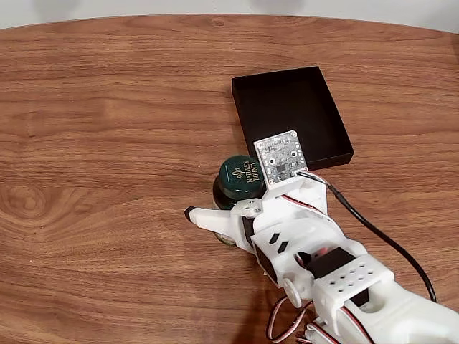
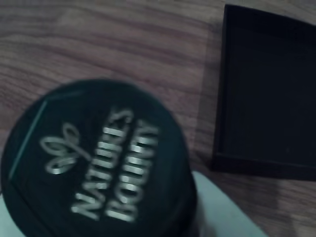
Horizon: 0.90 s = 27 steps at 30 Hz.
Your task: Pick up the pill bottle and place it in the black box.
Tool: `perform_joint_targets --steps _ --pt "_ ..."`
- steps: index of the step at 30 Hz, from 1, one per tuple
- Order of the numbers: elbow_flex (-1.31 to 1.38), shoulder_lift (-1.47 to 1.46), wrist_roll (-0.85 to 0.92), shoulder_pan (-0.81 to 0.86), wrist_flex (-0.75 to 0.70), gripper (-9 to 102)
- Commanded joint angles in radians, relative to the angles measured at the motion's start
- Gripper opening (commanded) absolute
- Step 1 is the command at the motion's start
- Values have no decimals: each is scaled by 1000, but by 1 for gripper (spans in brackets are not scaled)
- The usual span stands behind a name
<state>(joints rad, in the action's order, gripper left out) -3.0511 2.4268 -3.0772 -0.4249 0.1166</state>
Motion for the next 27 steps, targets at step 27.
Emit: perform_joint_targets --steps 27 --pt "29 321 48 -8 -138 21"
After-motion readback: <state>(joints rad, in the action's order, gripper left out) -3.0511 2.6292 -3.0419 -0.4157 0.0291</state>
